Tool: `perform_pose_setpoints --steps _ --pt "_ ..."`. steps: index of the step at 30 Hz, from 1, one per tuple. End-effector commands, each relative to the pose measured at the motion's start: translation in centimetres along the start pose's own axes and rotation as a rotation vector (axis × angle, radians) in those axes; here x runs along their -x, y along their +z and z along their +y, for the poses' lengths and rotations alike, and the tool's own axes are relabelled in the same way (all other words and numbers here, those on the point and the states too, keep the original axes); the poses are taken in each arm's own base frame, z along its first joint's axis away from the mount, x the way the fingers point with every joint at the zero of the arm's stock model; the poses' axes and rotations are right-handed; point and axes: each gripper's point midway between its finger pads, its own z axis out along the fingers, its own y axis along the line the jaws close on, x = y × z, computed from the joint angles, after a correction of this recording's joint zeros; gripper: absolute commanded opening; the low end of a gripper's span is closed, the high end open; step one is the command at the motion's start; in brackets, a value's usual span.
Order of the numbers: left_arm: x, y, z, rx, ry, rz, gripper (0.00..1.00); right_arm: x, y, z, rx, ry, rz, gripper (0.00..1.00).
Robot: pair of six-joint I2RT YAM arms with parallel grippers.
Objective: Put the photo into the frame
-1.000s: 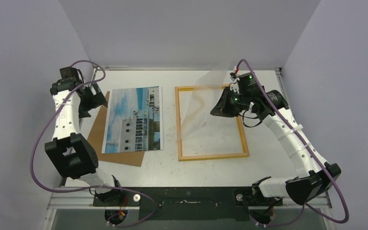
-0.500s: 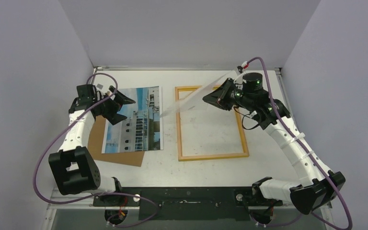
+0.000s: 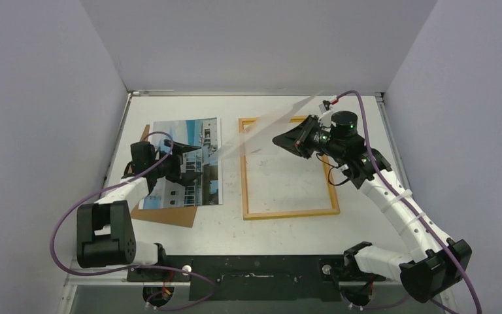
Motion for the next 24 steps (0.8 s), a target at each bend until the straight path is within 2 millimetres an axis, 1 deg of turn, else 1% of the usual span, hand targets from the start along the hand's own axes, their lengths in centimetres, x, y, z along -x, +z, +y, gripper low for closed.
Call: perform_pose_setpoints --steps 1,3,4,6,8,9,10,11,13,16,17,19,21,24 --pt "-1.3 -0.2 -5.9 -0.217 -0.022 -0.018 0.97 -0.4 -1.4 2.3 0.102 -0.021 -0.028 0.00" --pt "-1.8 0.4 -5.4 -0.210 -0.038 -0.012 0.97 -0.6 -1.4 2.1 0.102 -0.007 -0.031 0.00" --pt "-2.1 0.6 -5.1 -0.206 -0.068 0.000 0.94 -0.5 -1.4 2.1 0.104 -0.003 -0.038 0.00" --pt "-3.8 0.9 -4.5 -0.203 -0.115 0.045 0.85 -0.5 -1.4 2.0 0.099 0.005 -0.045 0.00" --pt "-4.8 0.4 -3.9 -0.206 -0.159 0.039 0.83 -0.4 -1.4 1.7 0.085 0.010 -0.055 0.00" --pt "-4.9 0.1 -3.6 -0.203 -0.171 0.022 0.83 -0.3 -1.3 1.6 0.077 0.014 -0.064 0.00" --pt "-4.8 -0.3 -2.9 -0.170 -0.190 -0.007 0.84 -0.2 -1.2 1.4 0.072 0.019 -0.069 0.00" --pt "-4.9 -0.7 -2.5 -0.147 -0.193 -0.028 0.85 -0.1 -1.1 1.3 0.067 0.024 -0.073 0.00" --pt "-4.8 -1.4 -2.7 -0.138 -0.183 -0.076 0.89 -0.2 -0.9 1.1 0.061 0.028 -0.073 0.00" --pt "-4.9 -1.6 -3.0 -0.143 -0.191 -0.094 0.90 -0.5 -0.7 1.1 0.072 0.039 -0.060 0.00" --pt "-4.9 -1.4 -3.0 -0.144 -0.211 -0.092 0.89 -0.5 -0.7 1.2 0.075 0.040 -0.058 0.00" --pt "-4.8 -1.1 -3.3 -0.168 -0.253 -0.090 0.81 -0.7 -0.7 1.3 0.079 0.038 -0.053 0.00" --pt "-4.5 -1.0 -3.7 -0.196 -0.290 -0.102 0.77 -0.8 -0.6 1.3 0.082 0.036 -0.049 0.00" --pt "-4.3 -0.8 -4.4 -0.211 -0.304 -0.126 0.73 -0.9 -0.4 1.4 0.089 0.043 -0.044 0.00"
